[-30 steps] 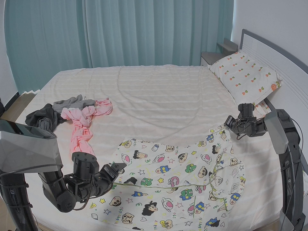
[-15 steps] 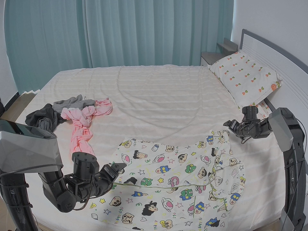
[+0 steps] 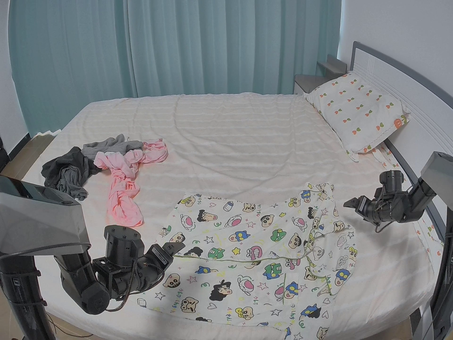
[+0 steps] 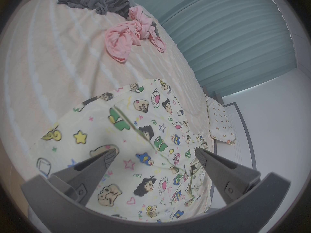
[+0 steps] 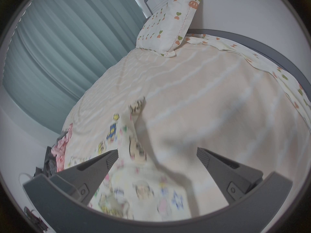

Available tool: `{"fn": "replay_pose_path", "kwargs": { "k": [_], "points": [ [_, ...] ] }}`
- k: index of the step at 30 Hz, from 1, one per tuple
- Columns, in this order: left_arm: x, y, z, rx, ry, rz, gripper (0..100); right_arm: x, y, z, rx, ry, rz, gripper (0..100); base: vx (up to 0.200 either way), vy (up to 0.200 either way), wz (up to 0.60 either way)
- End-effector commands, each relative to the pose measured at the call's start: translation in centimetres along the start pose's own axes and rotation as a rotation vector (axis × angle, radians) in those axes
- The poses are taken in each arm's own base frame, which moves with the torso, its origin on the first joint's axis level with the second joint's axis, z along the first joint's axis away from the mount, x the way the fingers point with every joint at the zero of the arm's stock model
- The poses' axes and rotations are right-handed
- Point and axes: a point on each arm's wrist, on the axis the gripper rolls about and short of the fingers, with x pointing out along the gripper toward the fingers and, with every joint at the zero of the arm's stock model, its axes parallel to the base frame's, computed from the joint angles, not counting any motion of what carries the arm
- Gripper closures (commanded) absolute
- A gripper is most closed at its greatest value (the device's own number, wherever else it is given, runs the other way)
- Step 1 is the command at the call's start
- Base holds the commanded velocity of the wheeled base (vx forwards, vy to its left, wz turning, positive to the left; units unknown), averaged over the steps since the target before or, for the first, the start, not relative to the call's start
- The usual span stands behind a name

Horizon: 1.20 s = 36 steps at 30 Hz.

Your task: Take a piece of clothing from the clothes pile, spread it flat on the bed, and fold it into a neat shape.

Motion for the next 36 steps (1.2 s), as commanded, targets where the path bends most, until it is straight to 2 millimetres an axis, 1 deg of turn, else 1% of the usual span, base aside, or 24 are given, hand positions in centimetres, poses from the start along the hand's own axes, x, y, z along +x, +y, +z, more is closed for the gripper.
{"fn": "replay_pose_path", "kwargs": {
  "k": [1, 4, 8, 9, 13, 15, 16, 17, 20, 21, 22, 23, 24, 25, 26, 27, 28, 29, 30, 31, 34, 36],
  "points": [
    [-1.2, 0.5, -0.1, 0.053, -0.003, 0.02, 0, -7.4, -0.8, -2.5, -0.072, -0.013, 0.044, 0, -0.2, 0.0, 0.0],
    [-1.7, 0.5, 0.1, 0.064, -0.01, 0.018, 0, -8.0, -1.3, -4.5, -0.091, 0.03, 0.051, 0, -0.2, 0.0, 0.0],
    [-2.2, 0.8, 0.2, 0.098, -0.01, 0.029, 0, -8.5, -1.7, -6.2, -0.097, 0.044, 0.077, 0, -0.2, 0.0, 0.0],
    [-2.3, 0.9, 0.3, 0.106, -0.009, 0.032, 0, -8.6, -1.7, -6.8, -0.102, 0.055, 0.084, 0, -0.2, 0.0, 0.0],
    [-2.5, 1.2, 0.8, 0.128, -0.025, 0.041, 0, -8.4, -1.0, -8.9, -0.135, 0.112, 0.109, 0, 0.0, 0.0, 0.0],
    [-2.8, 1.4, 1.3, 0.133, -0.035, 0.044, 0, -8.1, -0.6, -10.0, -0.163, 0.145, 0.121, 0, 0.0, 0.0, 0.0],
    [-2.9, 1.5, 1.4, 0.132, -0.036, 0.044, 0, -8.0, -0.5, -10.1, -0.168, 0.147, 0.123, 0, 0.0, 0.0, 0.0],
    [-3.0, 1.7, 1.8, 0.136, -0.038, 0.047, 0, -7.7, -0.1, -10.9, -0.188, 0.164, 0.135, 0, 0.0, 0.0, 0.0],
    [-3.5, 2.4, 2.4, 0.151, -0.017, 0.046, 0, -7.1, 0.7, -12.4, -0.227, 0.195, 0.162, 0, 0.0, 0.0, 0.0],
    [-3.5, 2.5, 2.4, 0.152, -0.017, 0.047, 0, -7.0, 0.7, -12.5, -0.229, 0.197, 0.163, 0, 0.0, 0.0, 0.0],
    [-3.9, 3.0, 2.7, 0.179, 0.006, 0.045, 0, -6.7, 1.1, -13.6, -0.26, 0.221, 0.18, 0, 0.0, 0.0, 0.0],
    [-4.1, 3.3, 2.9, 0.195, 0.019, 0.046, 0, -6.5, 1.2, -14.3, -0.281, 0.239, 0.186, 0, 0.0, 0.0, 0.0],
    [-4.2, 3.5, 3.0, 0.202, 0.025, 0.047, 0, -6.3, 1.2, -14.8, -0.295, 0.252, 0.185, 0, 0.0, 0.0, 0.0],
    [-4.2, 3.6, 3.0, 0.203, 0.028, 0.047, 0, -6.3, 1.1, -14.9, -0.296, 0.253, 0.183, 0, 0.0, 0.0, 0.0],
    [-4.4, 4.0, 3.2, 0.216, 0.044, 0.047, 0, -5.8, 1.0, -15.7, -0.328, 0.272, 0.17, 0, 0.0, 0.0, 0.0],
    [-4.4, 4.0, 3.2, 0.216, 0.044, 0.047, 0, -5.8, 1.0, -15.7, -0.328, 0.272, 0.17, 0, 0.0, 0.0, 0.0],
    [-4.7, 4.7, 3.4, 0.249, 0.073, 0.05, 0, -5.2, 0.5, -17.3, -0.384, 0.306, 0.143, 0, 0.0, 0.0, 0.0],
    [-4.7, 4.7, 3.4, 0.249, 0.073, 0.05, 0, -5.2, 0.5, -17.3, -0.384, 0.306, 0.143, 0, 0.0, 0.0, 0.0],
    [-5.0, 5.2, 3.5, 0.283, 0.082, 0.058, 0, -5.1, 0.4, -18.2, -0.411, 0.314, 0.146, 0, 0.0, 0.0, 0.0],
    [-4.9, 5.7, 3.5, 0.315, 0.097, 0.071, 0, -5.3, 0.4, -18.5, -0.422, 0.298, 0.159, 0, 0.0, 0.0, 0.0],
    [-4.7, 6.3, 3.4, 0.337, 0.115, 0.09, 0, -5.4, 0.4, -18.6, -0.428, 0.279, 0.175, 0, 0.0, 0.0, 0.0],
    [-4.1, 7.0, 3.2, 0.344, 0.136, 0.121, 0, -5.5, 0.3, -19.1, -0.437, 0.278, 0.187, 0, 0.0, 0.0, 0.0]
  ]
}}
